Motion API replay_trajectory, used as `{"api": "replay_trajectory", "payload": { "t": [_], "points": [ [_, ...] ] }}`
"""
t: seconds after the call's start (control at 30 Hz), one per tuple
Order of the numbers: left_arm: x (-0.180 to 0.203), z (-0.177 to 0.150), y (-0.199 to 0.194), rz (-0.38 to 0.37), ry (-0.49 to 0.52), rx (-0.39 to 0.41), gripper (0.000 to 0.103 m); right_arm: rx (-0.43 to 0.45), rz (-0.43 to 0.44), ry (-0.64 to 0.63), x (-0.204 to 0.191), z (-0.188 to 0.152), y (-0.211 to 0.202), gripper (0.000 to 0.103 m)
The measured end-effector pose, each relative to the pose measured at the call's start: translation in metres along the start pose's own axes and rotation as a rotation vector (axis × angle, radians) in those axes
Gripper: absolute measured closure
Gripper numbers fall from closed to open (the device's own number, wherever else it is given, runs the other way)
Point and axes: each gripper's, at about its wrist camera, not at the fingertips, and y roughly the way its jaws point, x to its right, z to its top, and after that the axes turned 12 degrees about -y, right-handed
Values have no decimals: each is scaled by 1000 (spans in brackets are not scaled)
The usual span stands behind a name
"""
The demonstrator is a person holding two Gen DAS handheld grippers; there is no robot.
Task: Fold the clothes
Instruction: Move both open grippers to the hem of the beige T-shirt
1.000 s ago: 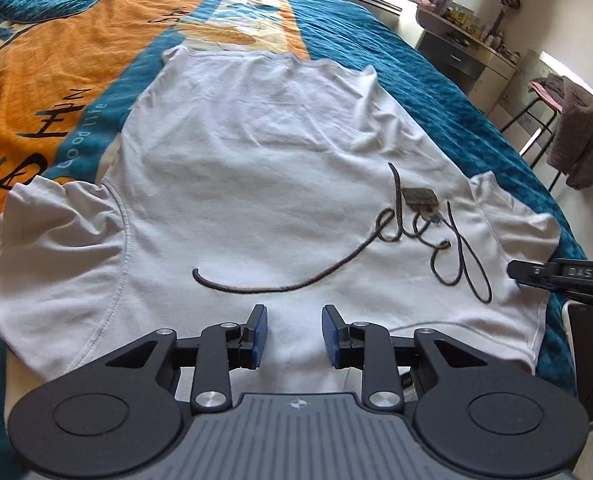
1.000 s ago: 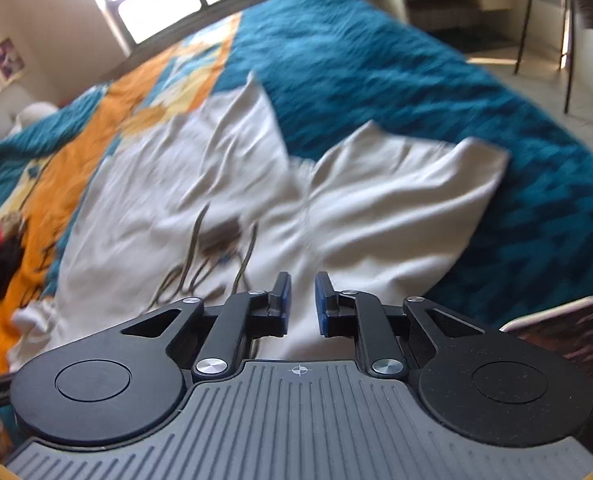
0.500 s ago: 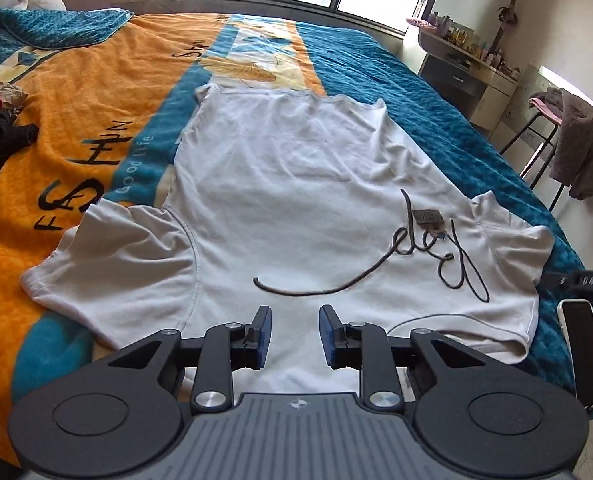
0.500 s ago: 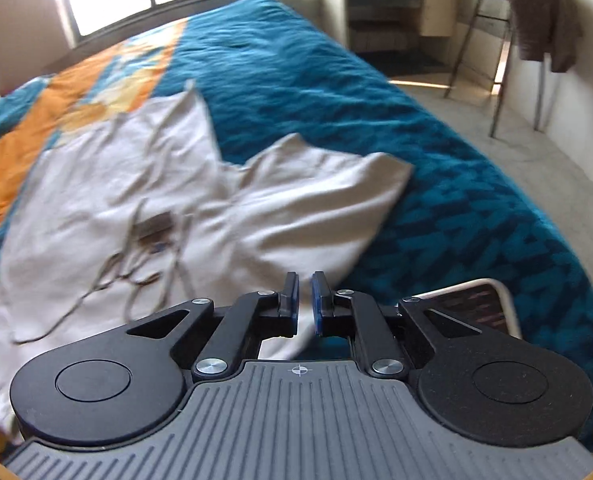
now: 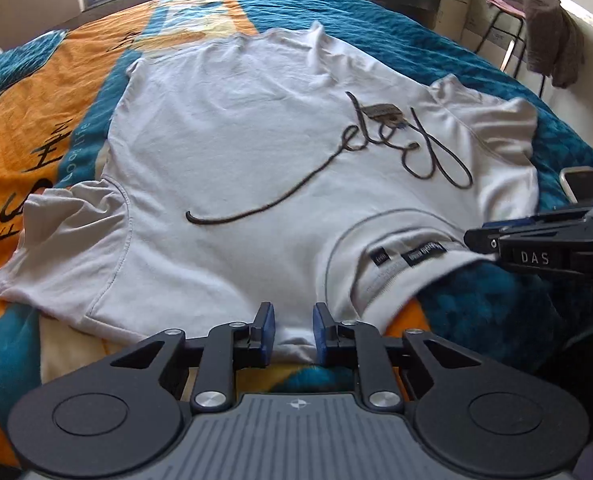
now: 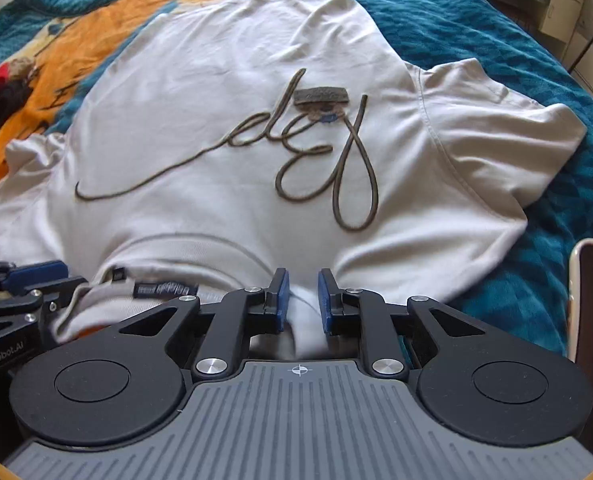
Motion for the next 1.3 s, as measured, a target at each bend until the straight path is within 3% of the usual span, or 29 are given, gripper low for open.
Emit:
{"api": "replay_trajectory", "payload": {
  "t": [0.07,0.17,0.2,0.27,0.3,0.33,0.4,0.43,0.57,0.63,0.73,0.8,0.93,1.0,1.07,1.13,1.23,1.3],
  "points": [
    [5,-7,-12,2,76,-38,87,-15,15,-32,-8,-6,-11,82],
    [0,-9,-27,-126,73,-137,85,-61,63,-28,-10,-13,-32,80],
    [-1,-5,-34,-137,65,-114,79,-60,86,-12,-8,-11,-38,79],
    [-4,5,-49,-139,44,-53,78,-51,134,21,-5,-6,-50,71],
    [-6,14,-58,-129,22,-12,78,-26,168,41,-4,0,-58,59],
    [-10,25,-69,-139,-10,30,77,1,198,57,-3,7,-67,54],
    [-20,48,-91,-173,-81,114,65,78,232,49,-6,24,-90,52],
    [-25,60,-103,-196,-115,155,64,117,242,43,-6,33,-102,47],
    [-47,105,-148,-243,-222,331,53,298,260,40,8,76,-151,40],
    [-64,127,-164,-279,-297,408,45,385,258,63,23,98,-173,29],
    [-92,163,-167,-302,-401,475,42,498,252,100,46,133,-194,18],
    [-112,187,-155,-284,-451,503,42,532,230,128,59,159,-193,18],
    [-154,228,-96,-198,-555,466,50,525,224,182,86,205,-149,18],
    [-172,241,-56,-159,-593,405,63,491,223,222,102,228,-115,20],
    [-183,249,-19,-137,-616,347,66,435,201,263,117,248,-67,29],
    [-188,255,16,-140,-613,306,70,369,177,297,134,268,-13,47],
    [-191,267,64,-139,-594,257,72,275,145,329,153,292,64,59],
    [-192,277,92,-132,-602,228,75,219,119,370,167,303,115,59]
  ]
}}
